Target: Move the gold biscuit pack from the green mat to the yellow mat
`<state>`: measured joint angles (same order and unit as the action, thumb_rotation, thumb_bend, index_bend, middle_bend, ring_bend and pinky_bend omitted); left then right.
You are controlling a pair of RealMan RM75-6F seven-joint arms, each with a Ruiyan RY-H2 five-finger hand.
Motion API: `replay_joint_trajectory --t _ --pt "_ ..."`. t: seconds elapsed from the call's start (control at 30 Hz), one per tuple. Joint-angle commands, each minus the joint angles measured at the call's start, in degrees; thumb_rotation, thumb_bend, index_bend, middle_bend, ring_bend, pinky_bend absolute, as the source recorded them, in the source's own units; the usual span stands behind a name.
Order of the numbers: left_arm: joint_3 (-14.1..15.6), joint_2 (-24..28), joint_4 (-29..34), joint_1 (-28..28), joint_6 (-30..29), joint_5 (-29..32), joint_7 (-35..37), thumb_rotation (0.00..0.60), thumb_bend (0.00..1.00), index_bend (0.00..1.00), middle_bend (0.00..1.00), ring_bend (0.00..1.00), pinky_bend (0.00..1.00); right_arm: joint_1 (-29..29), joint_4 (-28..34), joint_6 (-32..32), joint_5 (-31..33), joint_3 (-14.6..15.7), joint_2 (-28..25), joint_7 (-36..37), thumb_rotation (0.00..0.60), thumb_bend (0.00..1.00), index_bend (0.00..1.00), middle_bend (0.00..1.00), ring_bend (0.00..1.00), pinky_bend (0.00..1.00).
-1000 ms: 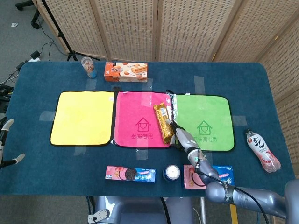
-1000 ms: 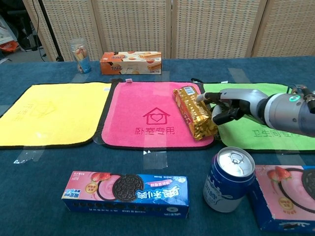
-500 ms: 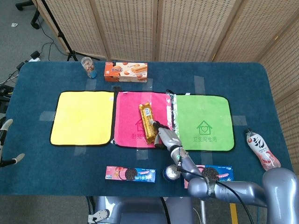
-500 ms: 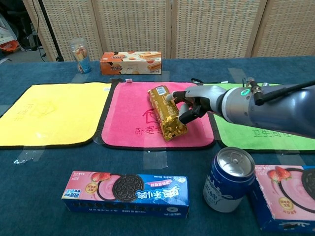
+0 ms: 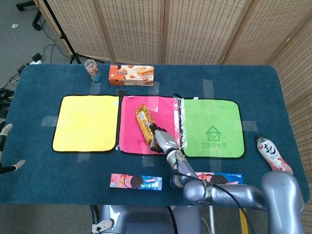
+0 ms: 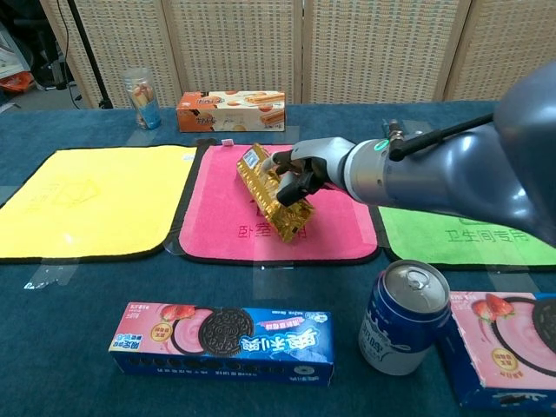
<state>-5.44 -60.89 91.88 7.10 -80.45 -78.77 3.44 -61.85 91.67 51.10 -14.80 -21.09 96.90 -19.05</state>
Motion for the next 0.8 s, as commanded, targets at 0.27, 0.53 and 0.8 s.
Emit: replay_joint_trajectory --t 0.27,0.53,0.8 --pt "-0.24 0.04 -0.22 0.19 0.54 0.68 0.30 0.600 0.00 0.00 0.00 0.00 0.00 -1.79 -1.81 0.50 0.72 -0.33 -0.43 -1.49 0.600 1.00 0.00 0.00 0.00 0.04" --pt "-0.20 -0.06 -0.28 0.42 0.96 0.76 0.15 0.600 0.00 0.00 0.00 0.00 0.00 3.34 6.88 2.20 -6.51 -0.44 -9.07 1.43 0.600 1.00 0.00 0.00 0.00 0.04" --pt "0.02 -0.43 -0.31 1.41 0.97 -1.59 -0.13 0.600 0.00 0.00 0.00 0.00 0.00 16.23 16.04 11.28 -31.84 6.89 -23.56 3.38 0.600 0.81 0.00 0.00 0.00 0.04"
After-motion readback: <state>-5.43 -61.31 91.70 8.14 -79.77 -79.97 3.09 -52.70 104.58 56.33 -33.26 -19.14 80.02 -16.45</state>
